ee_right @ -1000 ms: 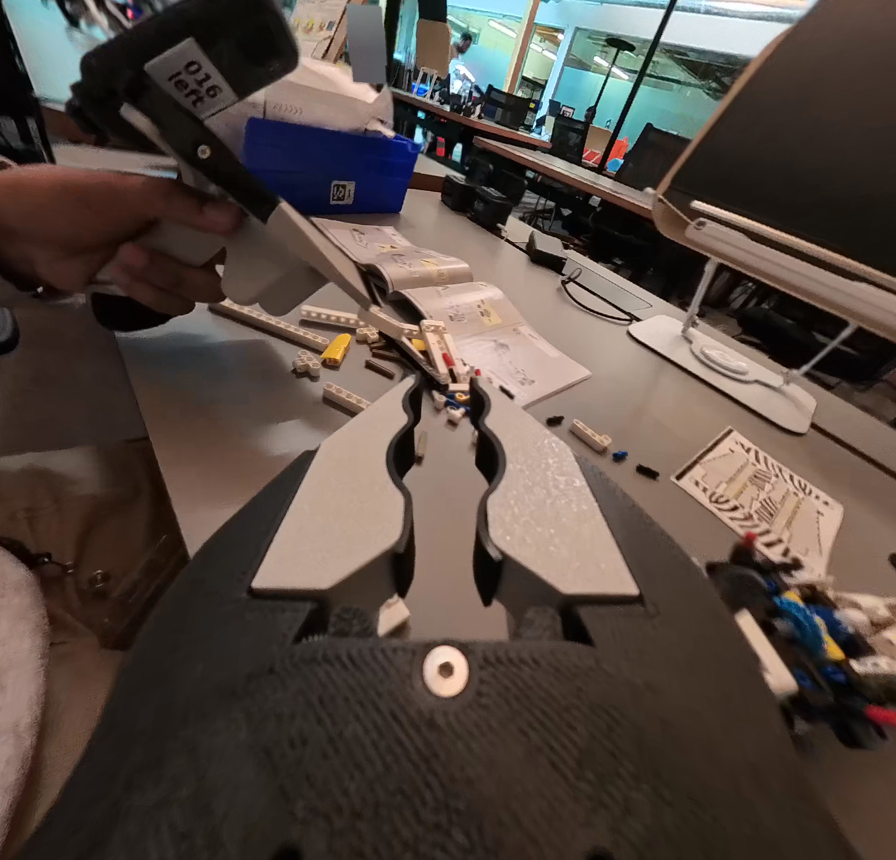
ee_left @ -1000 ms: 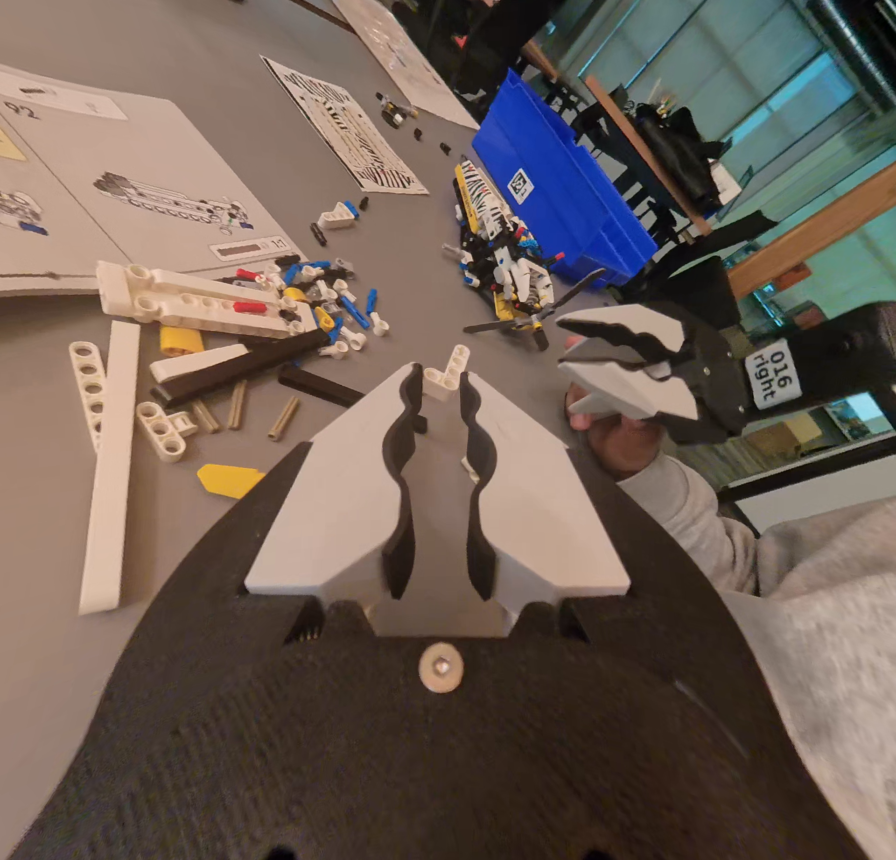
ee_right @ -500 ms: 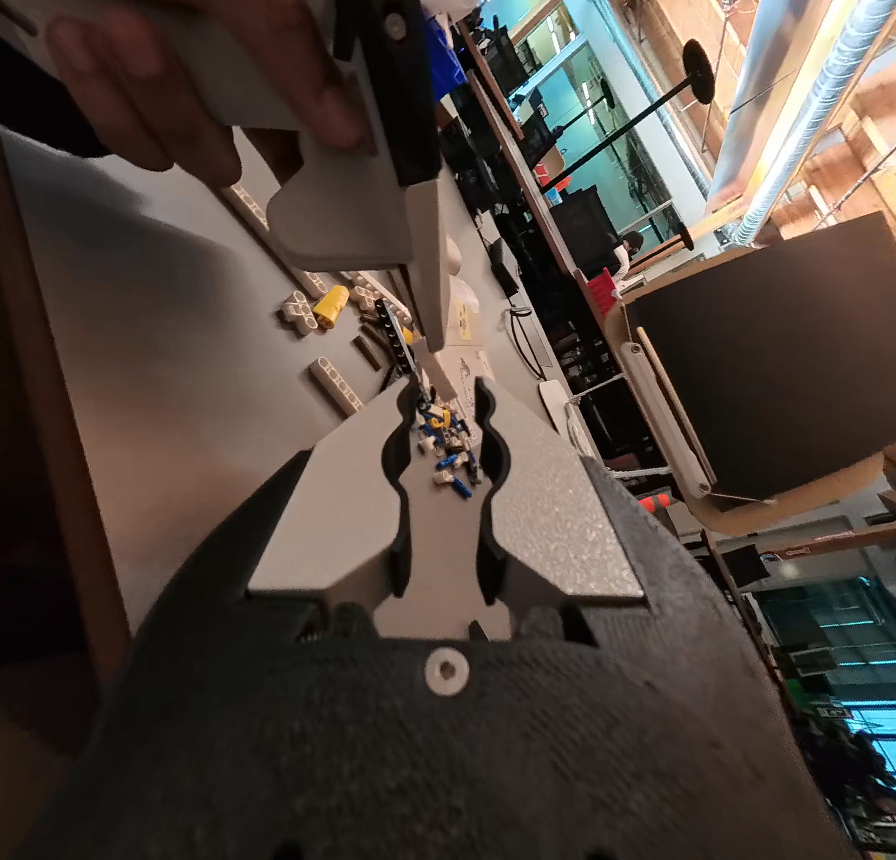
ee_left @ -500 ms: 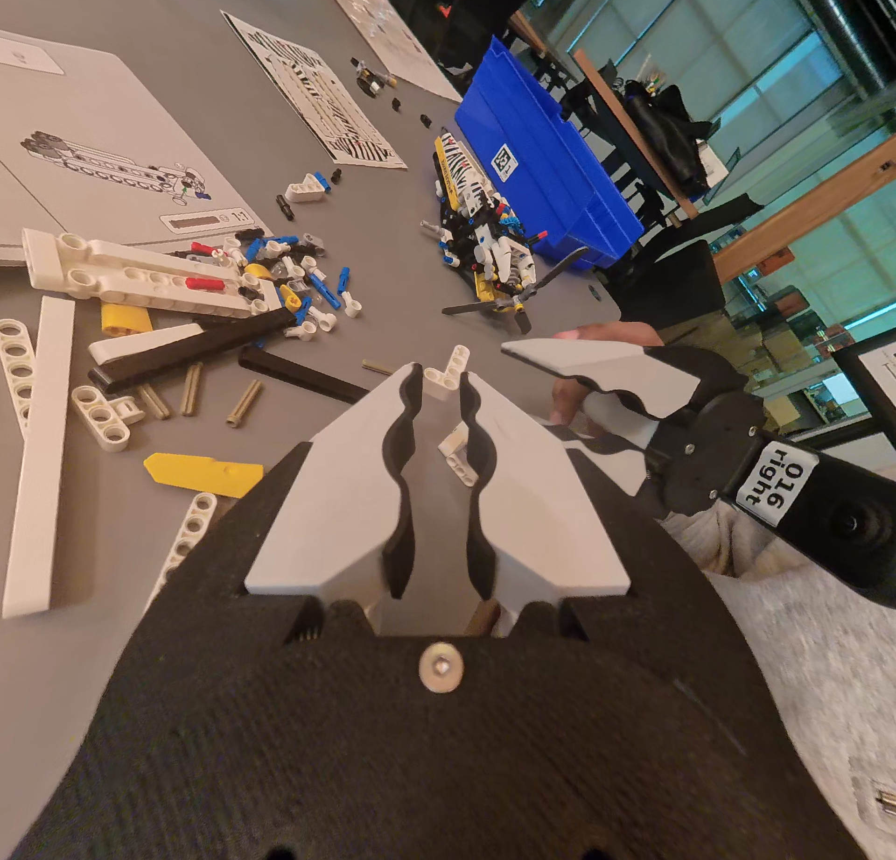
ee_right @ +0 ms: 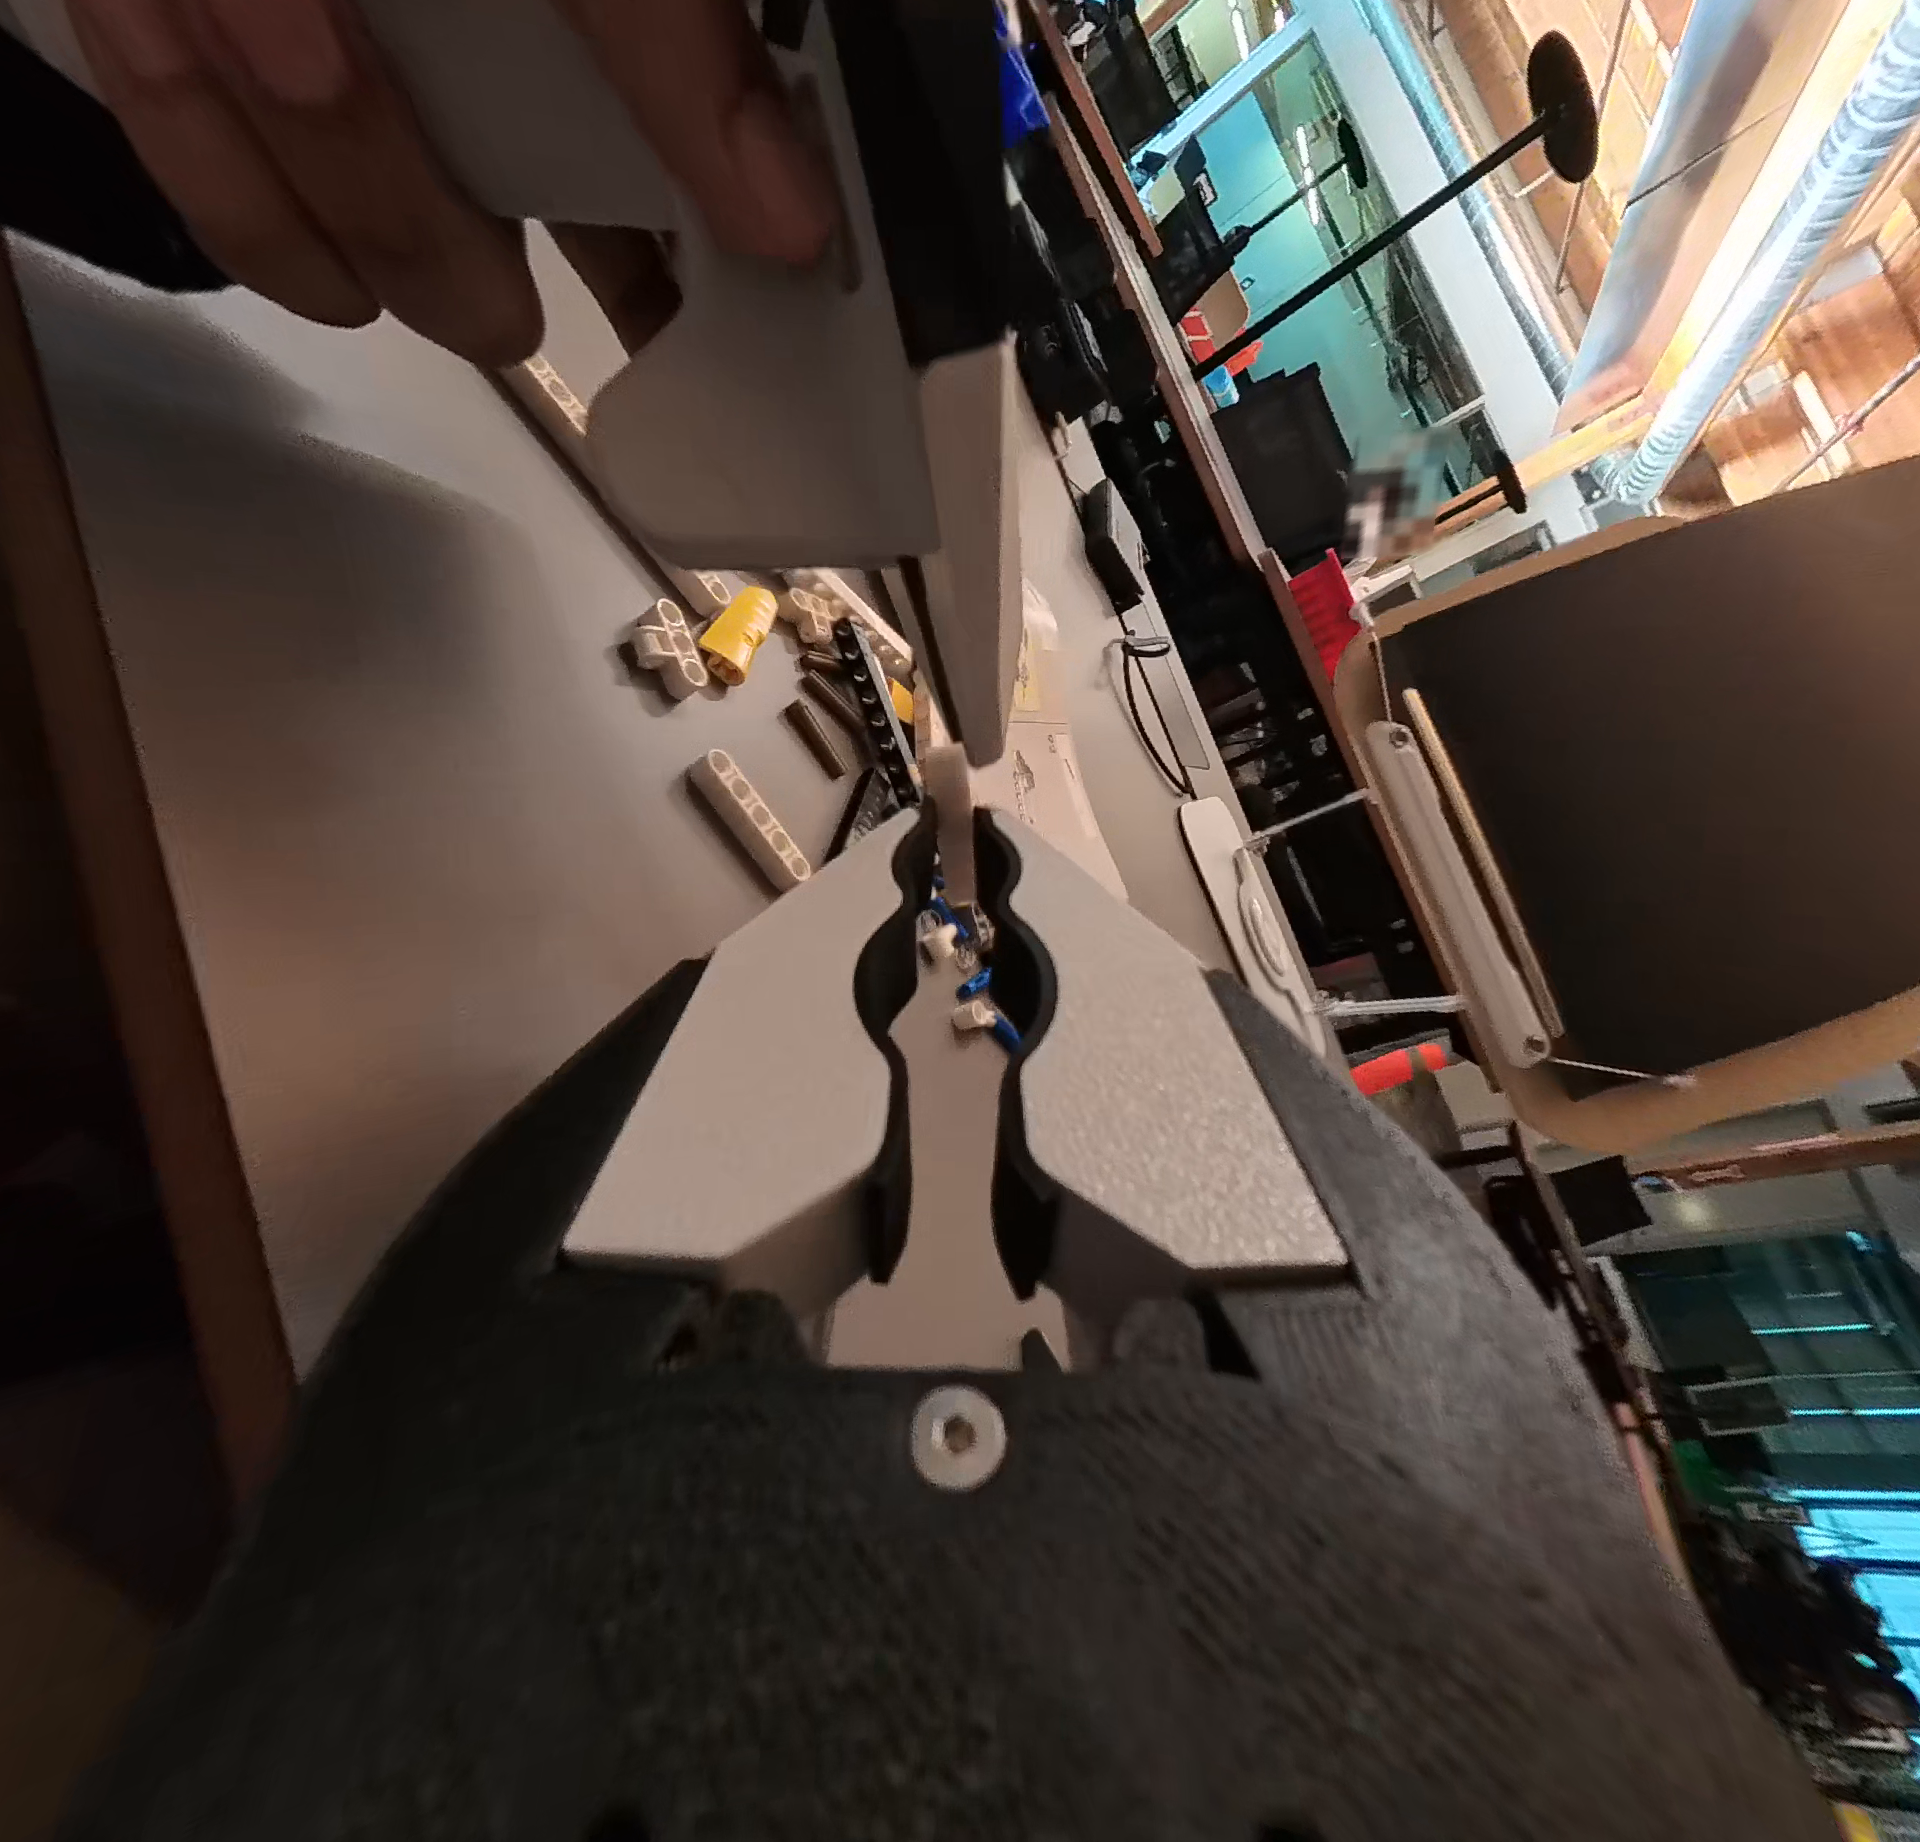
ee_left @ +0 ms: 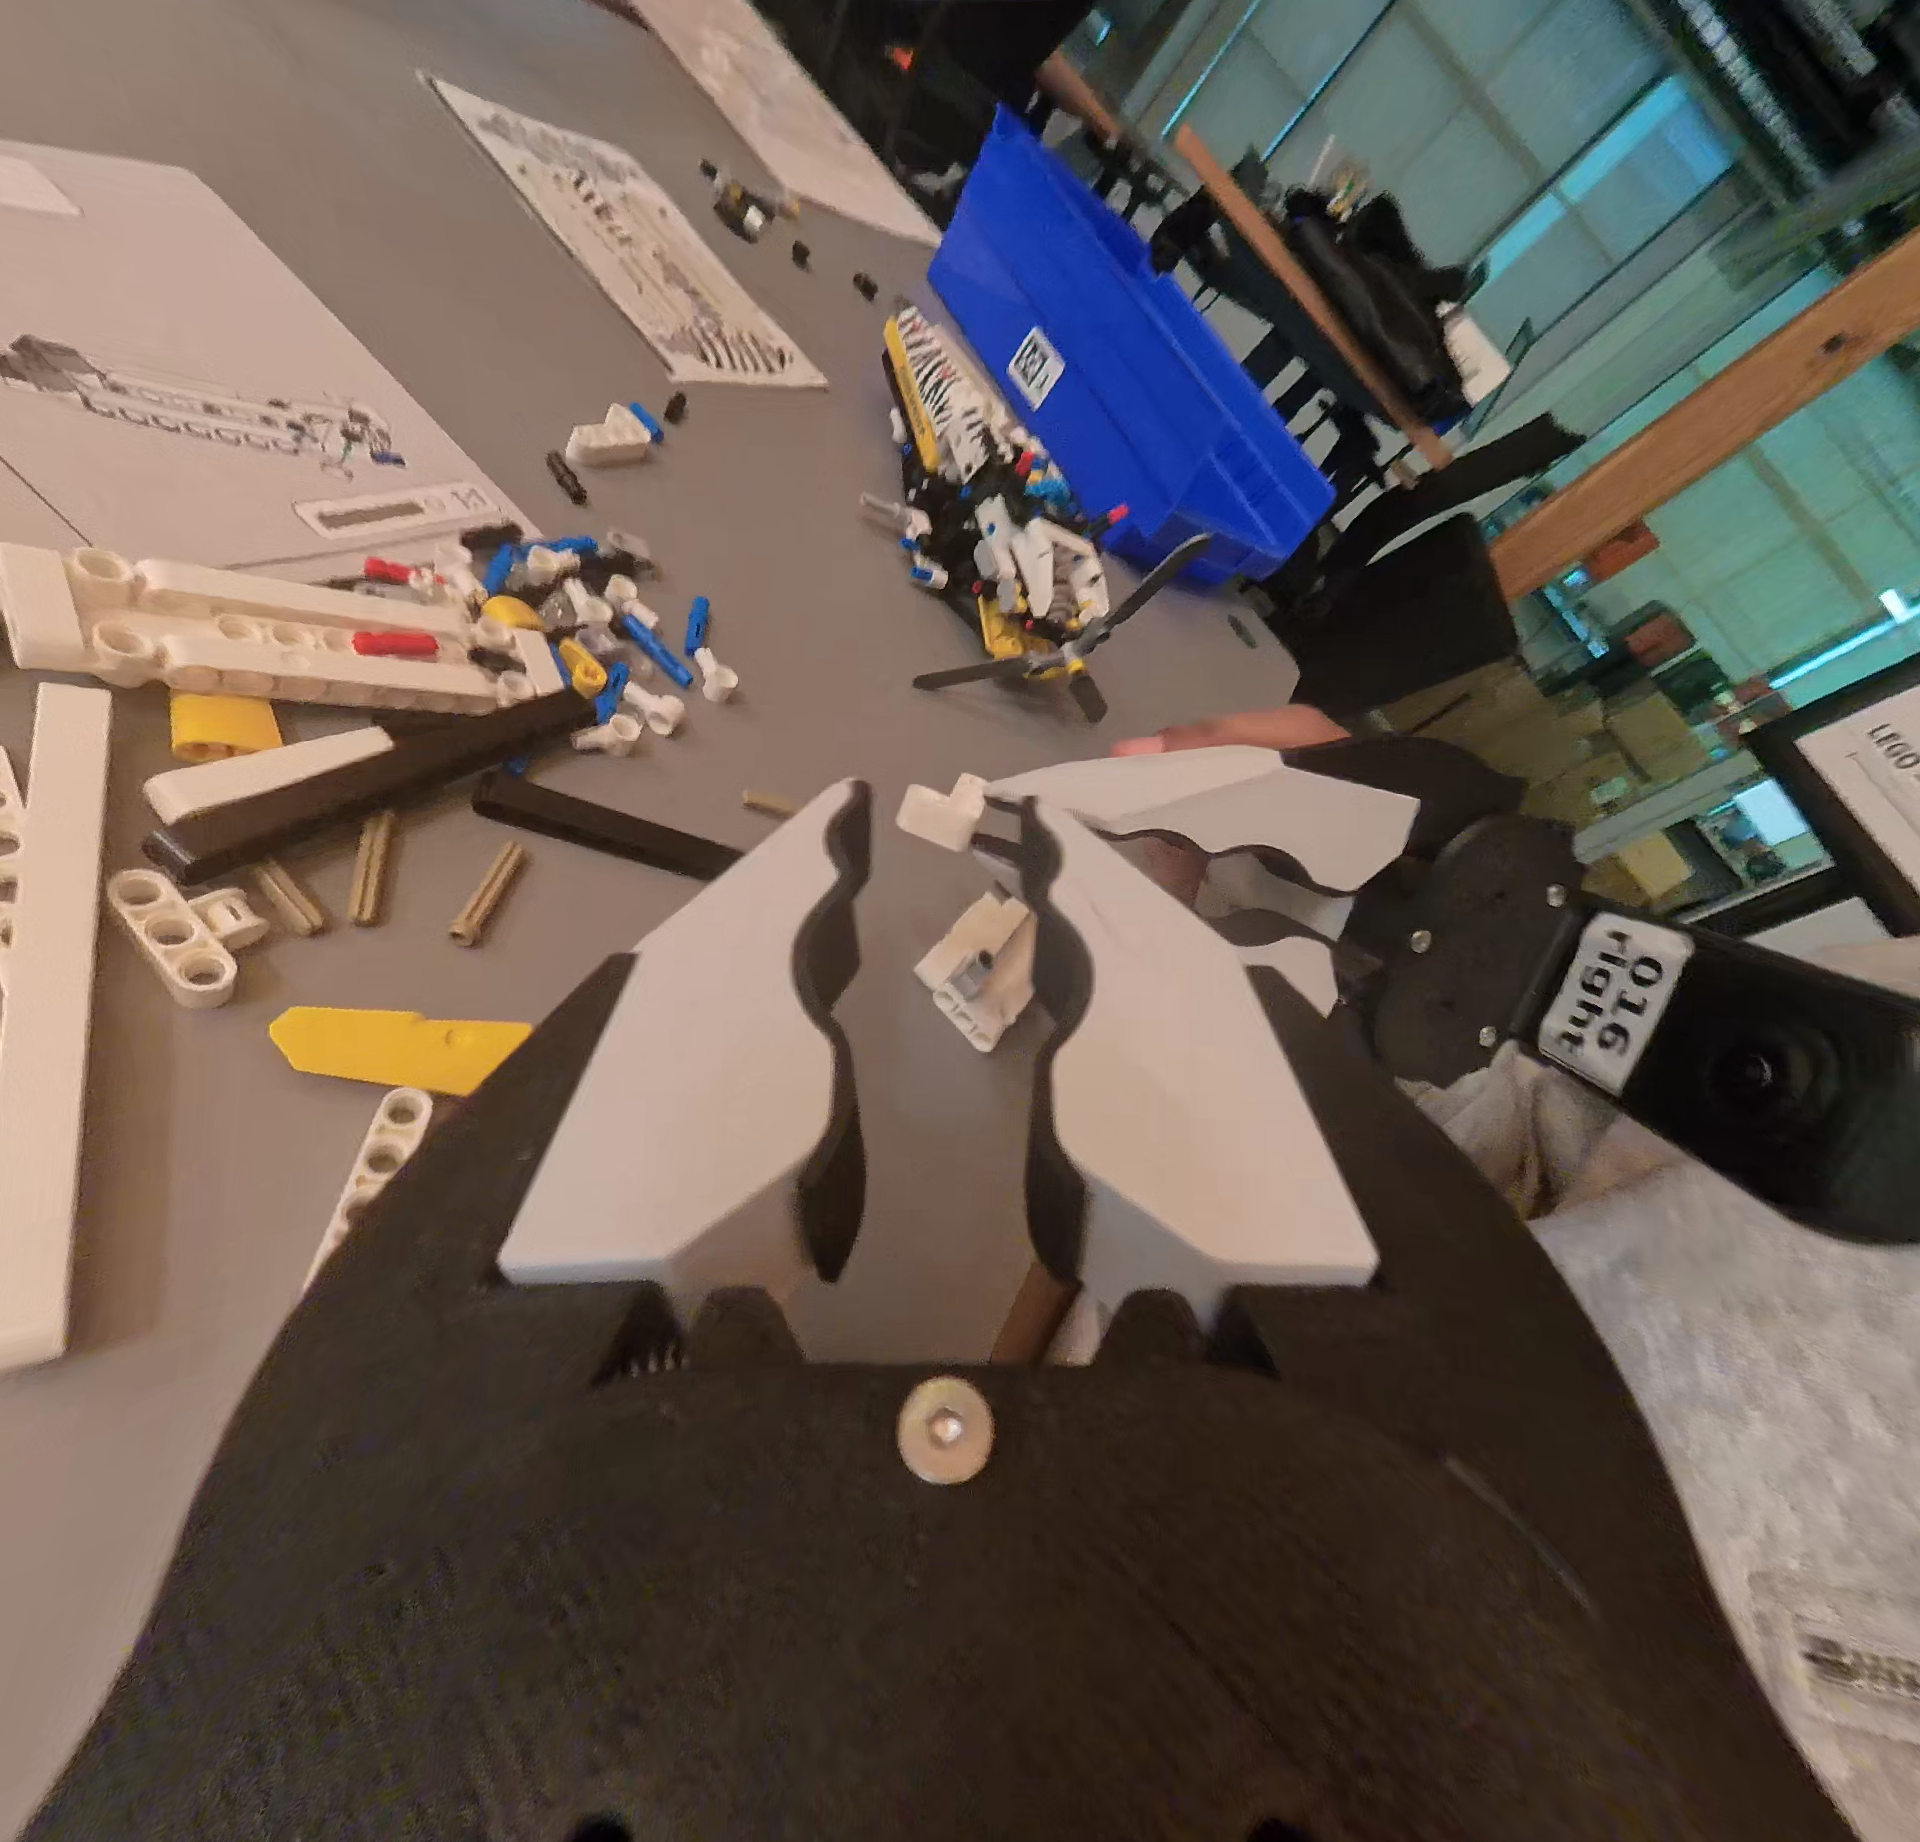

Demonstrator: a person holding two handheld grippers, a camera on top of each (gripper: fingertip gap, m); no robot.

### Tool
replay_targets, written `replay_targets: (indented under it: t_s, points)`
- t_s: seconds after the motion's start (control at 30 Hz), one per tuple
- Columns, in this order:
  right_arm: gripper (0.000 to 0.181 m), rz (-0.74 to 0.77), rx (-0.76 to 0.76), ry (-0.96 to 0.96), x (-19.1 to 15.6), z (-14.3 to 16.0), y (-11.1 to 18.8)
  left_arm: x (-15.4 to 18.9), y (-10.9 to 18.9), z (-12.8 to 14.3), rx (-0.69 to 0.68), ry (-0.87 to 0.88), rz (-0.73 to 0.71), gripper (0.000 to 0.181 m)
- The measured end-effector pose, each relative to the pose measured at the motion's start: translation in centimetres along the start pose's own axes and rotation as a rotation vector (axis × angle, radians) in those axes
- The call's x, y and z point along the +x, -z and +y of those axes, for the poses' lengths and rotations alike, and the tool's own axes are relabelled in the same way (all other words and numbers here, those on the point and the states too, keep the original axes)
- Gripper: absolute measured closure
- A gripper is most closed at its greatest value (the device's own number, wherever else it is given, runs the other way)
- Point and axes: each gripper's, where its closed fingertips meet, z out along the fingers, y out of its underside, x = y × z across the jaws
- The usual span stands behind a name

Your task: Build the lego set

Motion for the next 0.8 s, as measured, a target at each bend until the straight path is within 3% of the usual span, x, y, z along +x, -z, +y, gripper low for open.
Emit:
replay_targets:
  t_s: [0.1,0.27,0.4,0.53,0.8]
  points:
    - [0.176,0.007,0.038,-0.134,1.5,0.0,0.3,0.1,0.9,-1.4,0.078,-0.001,0.045,0.142]
    - [0.177,-0.028,0.256,-0.626,6.4,-1.2,1.4,-1.3,3.1,-3.9,0.232,0.007,0.068,0.141]
    - [0.176,-0.052,0.415,-0.925,10.8,-1.1,0.6,-1.6,4.7,-5.3,0.301,0.13,0.229,0.139]
    - [0.181,-0.096,0.487,-1.023,13.4,-1.5,-2.2,-3.1,6.2,-6.2,0.365,0.139,0.254,0.139]
    - [0.181,-0.223,0.446,-1.005,11.4,-1.5,-6.8,-5.9,7.0,-6.7,0.412,0.102,0.165,0.142]
